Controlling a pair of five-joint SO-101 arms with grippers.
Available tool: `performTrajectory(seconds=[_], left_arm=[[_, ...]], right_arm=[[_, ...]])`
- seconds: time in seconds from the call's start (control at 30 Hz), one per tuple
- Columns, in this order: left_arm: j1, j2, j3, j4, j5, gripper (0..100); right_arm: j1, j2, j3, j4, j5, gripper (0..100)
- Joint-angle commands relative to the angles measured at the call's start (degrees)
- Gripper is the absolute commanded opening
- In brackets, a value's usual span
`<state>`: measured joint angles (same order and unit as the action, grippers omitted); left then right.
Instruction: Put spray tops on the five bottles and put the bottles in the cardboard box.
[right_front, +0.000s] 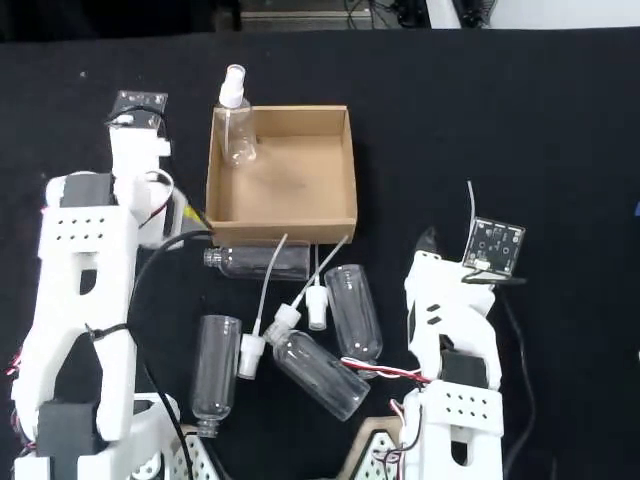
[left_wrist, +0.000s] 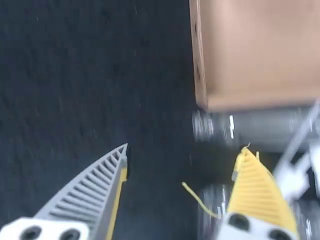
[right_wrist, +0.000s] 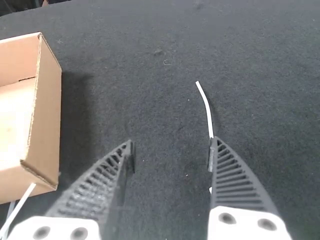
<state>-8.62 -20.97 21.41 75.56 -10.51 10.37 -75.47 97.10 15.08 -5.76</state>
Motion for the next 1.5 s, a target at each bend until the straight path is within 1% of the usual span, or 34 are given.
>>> performTrajectory(seconds=[0.0,0.07,0.13,0.27,0.4,0.53,0.6,0.67,0.83,0.93,1.03,1.13,1.27,1.4,1.47], left_arm=[[1.2,0.2,-5.1,12.3,-6.2,31],[1.5,0.3,-4.3,15.6,-9.7,31],[2.4,-0.3,-2.0,16.8,-12.0,31],[3.4,-0.8,4.4,16.9,-12.6,31],[3.5,-5.6,12.1,13.6,-12.4,31],[3.5,-13.7,19.6,10.1,-8.3,31],[4.5,-17.1,22.5,8.9,-6.1,31],[6.6,-19.6,25.2,8.7,-3.7,31],[15.6,-22.2,28.5,8.4,0.3,31],[17.2,-22.2,30.4,5.7,0.4,31],[17.1,-22.2,34.4,1.6,0.4,31],[16.7,-22.2,36.8,-0.7,0.4,31],[12.3,-22.2,37.4,-3.0,-0.1,31],[5.5,-22.1,38.5,-4.2,-6.9,31],[3.1,-22.1,39.7,-4.8,-9.1,31]], right_arm=[[0.6,-0.9,0.0,-1.5,0.0,21.5],[0.6,-1.0,0.0,-1.5,0.0,21.5],[0.6,-1.0,0.0,-1.5,0.0,21.5],[0.6,-1.0,0.0,-1.5,0.0,21.5],[0.6,-1.0,0.0,-1.5,0.0,21.5],[0.6,-1.0,0.0,-1.5,0.0,21.5],[0.6,-1.0,0.0,-1.5,0.0,21.5],[0.6,-1.0,0.0,-1.5,0.0,21.5],[0.6,-1.0,0.0,-1.5,0.0,21.5],[0.6,-1.0,0.0,-1.5,0.0,21.5],[0.6,-1.0,0.0,-1.5,0.0,21.5],[0.6,-1.0,0.0,-1.5,0.0,21.5],[0.6,-0.9,0.0,-1.5,0.0,21.5],[0.6,-0.9,0.0,-1.5,0.0,21.5],[0.6,-1.0,0.0,-1.5,0.0,21.5]])
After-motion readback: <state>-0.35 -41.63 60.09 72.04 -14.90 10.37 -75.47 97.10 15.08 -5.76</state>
